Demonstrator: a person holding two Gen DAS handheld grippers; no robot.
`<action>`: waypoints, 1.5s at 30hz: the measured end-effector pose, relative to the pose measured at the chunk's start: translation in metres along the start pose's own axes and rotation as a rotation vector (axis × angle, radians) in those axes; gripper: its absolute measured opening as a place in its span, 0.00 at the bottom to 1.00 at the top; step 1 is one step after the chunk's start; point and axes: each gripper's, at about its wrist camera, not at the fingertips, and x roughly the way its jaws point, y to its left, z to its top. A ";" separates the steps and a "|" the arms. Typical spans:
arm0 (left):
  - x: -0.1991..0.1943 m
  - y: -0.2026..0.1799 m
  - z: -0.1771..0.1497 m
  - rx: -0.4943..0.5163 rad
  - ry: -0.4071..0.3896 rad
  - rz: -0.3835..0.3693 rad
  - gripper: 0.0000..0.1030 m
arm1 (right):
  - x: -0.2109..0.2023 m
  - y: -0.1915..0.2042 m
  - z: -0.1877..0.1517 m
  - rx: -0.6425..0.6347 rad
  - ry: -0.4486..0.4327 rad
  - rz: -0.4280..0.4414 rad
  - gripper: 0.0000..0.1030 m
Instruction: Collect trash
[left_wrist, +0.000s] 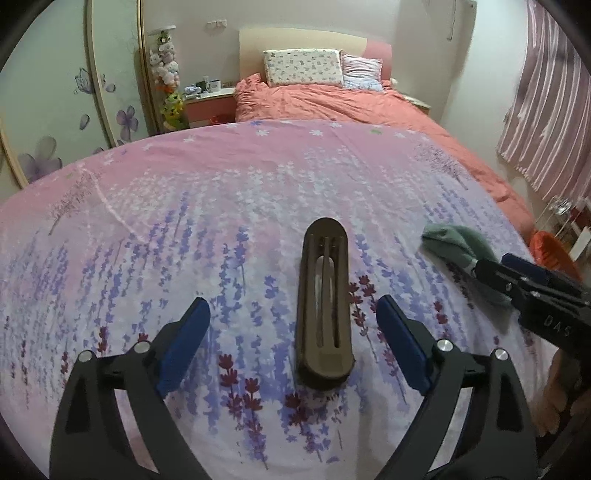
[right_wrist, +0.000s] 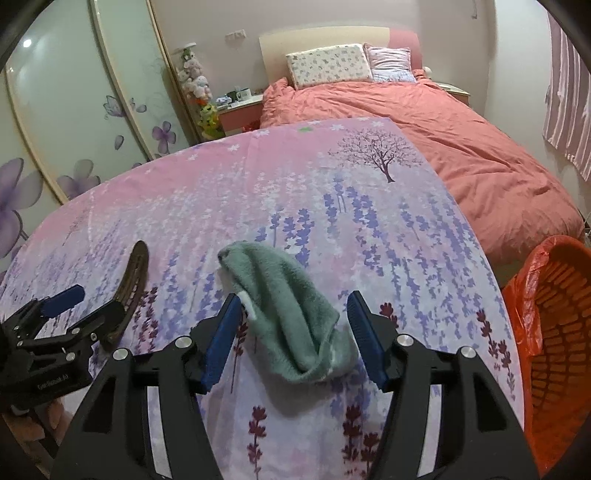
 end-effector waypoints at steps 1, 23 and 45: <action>0.001 -0.002 0.001 0.007 0.002 0.022 0.90 | 0.003 0.000 0.001 -0.001 0.006 -0.004 0.58; 0.022 -0.004 0.001 -0.002 0.082 0.035 0.97 | 0.009 0.005 0.000 -0.008 0.024 -0.008 0.60; 0.026 -0.005 -0.001 -0.001 0.082 0.045 0.97 | 0.010 0.013 0.000 -0.030 0.023 -0.042 0.42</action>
